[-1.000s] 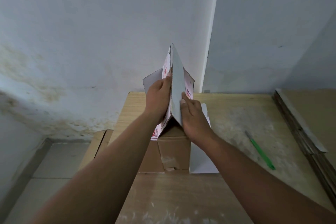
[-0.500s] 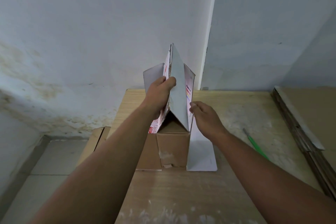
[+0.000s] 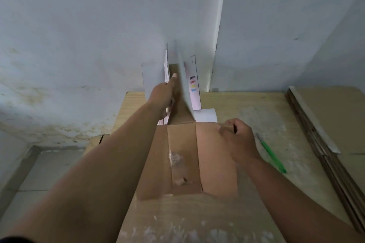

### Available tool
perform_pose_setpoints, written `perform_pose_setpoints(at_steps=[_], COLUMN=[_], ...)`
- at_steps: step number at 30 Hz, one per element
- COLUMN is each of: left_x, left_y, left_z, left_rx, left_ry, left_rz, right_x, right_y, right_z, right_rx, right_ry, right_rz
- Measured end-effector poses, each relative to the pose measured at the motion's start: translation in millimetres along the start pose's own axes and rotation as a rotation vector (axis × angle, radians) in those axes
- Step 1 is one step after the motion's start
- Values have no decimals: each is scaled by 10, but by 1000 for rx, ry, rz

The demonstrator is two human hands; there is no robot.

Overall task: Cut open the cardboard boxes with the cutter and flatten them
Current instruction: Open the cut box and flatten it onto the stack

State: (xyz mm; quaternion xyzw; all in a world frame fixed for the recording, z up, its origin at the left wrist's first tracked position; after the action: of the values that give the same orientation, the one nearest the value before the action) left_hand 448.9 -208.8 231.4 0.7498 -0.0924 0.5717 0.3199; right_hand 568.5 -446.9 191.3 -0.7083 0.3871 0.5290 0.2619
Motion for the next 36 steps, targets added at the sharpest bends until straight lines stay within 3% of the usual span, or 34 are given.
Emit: perform_pose_setpoints(at_steps=[2, 4, 9, 12, 18, 23, 26, 31, 34, 36], left_x=[-330, -586, -871, -1310, -1641, -2143, -2320, -2386, -2391, -2397], left_y=[-155, -235, -122, -151, -241, -307, -286, -208, -197, -213], left_z=[9, -19, -85, -129, -433, -485, -396, -357, -364, -358], left_rx=[-25, 17, 265, 218, 227, 136, 145, 186, 202, 208], left_ry=[-129, -271, -1257, -1510, -1449, -1437, -1348, -1260, -1273, -1273], left_rz=[-69, -31, 403, 355, 135, -40, -9, 135, 167, 178], right_x=[81, 195, 552, 657, 879, 968, 1019, 1390, 1236, 1093], right_y=[9, 1, -31, -52, -187, -227, -252, -273, -206, -72], right_z=[75, 158, 291, 368, 285, 320, 347, 129, 207, 622], right_rx=[57, 88, 122, 51, 39, 17, 1, 68, 194, 85], right_ry=[12, 36, 141, 279, 483, 664, 717, 708, 852, 935], right_rz=[35, 85, 219, 263, 316, 282, 238, 399, 184, -82])
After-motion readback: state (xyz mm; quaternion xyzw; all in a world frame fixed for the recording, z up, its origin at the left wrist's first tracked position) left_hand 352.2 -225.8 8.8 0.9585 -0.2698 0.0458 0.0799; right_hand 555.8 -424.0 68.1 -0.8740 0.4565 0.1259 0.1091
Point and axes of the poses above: each hand's wrist, its own y-axis away from the middle knuckle, its own z-axis out of the palm, x = y × z, the point moved 8 cm from there along -y, towards the middle knuckle, and after that the axes turned 3 degrees about -y, right-handed, at the moved point
